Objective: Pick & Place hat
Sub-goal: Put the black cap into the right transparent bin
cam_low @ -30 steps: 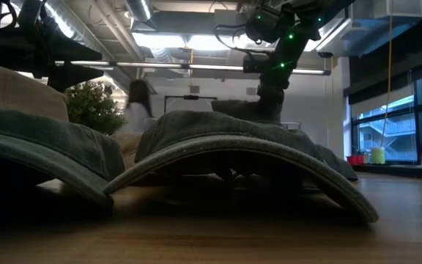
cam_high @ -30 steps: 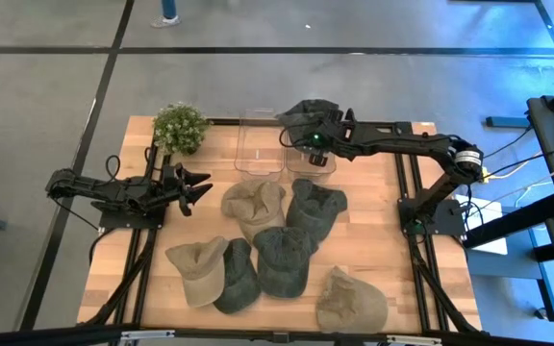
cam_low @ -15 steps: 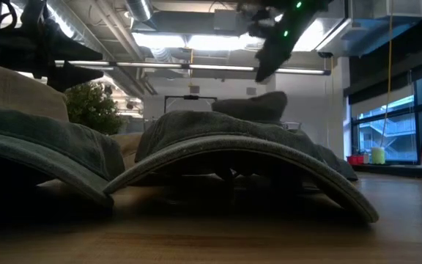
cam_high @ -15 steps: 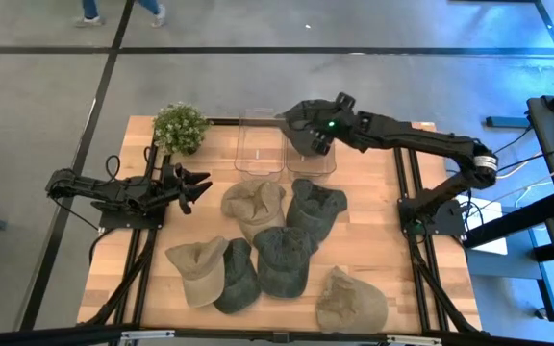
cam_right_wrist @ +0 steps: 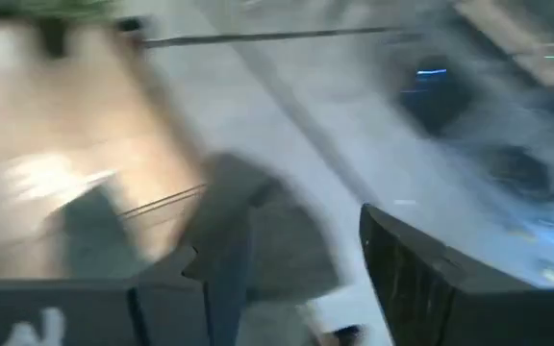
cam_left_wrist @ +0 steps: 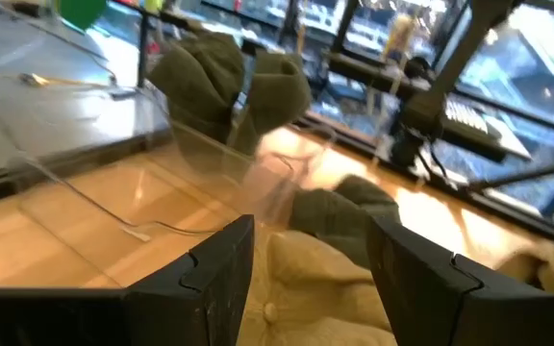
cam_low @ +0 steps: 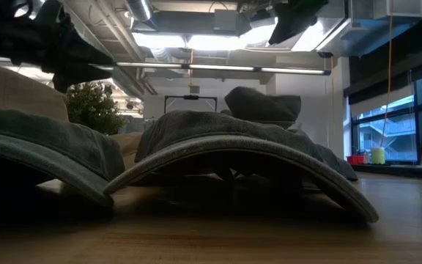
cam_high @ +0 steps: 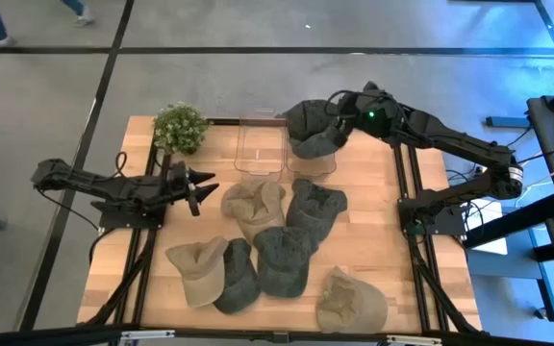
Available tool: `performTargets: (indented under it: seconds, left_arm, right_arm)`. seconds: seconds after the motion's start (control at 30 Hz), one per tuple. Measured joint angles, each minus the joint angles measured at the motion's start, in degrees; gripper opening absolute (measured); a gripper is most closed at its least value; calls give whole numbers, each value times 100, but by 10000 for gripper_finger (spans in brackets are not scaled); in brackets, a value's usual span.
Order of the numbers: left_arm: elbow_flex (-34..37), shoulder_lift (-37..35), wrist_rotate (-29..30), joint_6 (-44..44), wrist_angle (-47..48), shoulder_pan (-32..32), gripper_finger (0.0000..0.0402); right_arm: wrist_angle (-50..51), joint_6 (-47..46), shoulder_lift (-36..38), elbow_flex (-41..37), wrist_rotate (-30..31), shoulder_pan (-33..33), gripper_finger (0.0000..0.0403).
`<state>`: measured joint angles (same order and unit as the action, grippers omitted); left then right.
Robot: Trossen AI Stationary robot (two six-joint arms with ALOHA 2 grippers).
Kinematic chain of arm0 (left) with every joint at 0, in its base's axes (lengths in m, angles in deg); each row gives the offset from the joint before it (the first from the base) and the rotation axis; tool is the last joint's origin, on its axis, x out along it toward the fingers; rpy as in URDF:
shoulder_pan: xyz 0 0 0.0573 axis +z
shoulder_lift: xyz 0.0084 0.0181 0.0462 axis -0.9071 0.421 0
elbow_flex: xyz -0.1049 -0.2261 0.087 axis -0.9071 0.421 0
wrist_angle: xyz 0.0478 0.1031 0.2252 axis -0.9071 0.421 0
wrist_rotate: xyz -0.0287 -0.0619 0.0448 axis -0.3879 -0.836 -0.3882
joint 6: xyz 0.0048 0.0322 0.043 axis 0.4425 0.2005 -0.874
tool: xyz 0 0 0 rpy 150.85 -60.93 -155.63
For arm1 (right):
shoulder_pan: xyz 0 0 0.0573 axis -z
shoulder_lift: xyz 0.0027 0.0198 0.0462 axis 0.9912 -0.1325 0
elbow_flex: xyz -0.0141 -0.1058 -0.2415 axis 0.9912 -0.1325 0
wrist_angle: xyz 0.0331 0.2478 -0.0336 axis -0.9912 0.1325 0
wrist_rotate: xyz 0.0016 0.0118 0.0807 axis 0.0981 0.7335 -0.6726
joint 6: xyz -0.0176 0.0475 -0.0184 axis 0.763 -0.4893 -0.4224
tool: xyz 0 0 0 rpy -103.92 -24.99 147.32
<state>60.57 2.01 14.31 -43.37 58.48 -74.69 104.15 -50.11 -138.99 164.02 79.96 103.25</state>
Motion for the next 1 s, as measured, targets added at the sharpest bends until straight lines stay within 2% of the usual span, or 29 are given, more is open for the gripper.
performTargets:
  seconds: [0.13,0.2,0.3,0.5,0.63,0.77,0.9,1.0]
  left_arm:
    - [-152,433,-342,64,-5,0,196]
    - [-172,589,-391,111,-1,0,196]
    - [-179,761,-394,173,7,0,196]
    - [-179,896,-400,406,1,0,196]
    - [-179,902,-400,576,0,0,196]
    - [-179,902,-400,668,-1,0,196]
    - [-179,902,-398,667,-1,0,196]
    - [-179,902,-396,668,-1,0,196]
  right_arm:
    - [1076,-174,-98,-54,-2176,-24,193]
    - [998,-404,-260,-335,-2535,-111,193]
    - [388,-337,-731,-741,-2536,-138,193]
    - [484,85,-1692,-1101,-2423,-98,193]
    - [476,300,-1962,-1102,-1439,-131,193]
    - [416,532,-1890,-864,-764,-131,194]
    - [373,702,-1784,-496,-252,-87,193]
    - [317,756,-1756,-251,-108,-48,193]
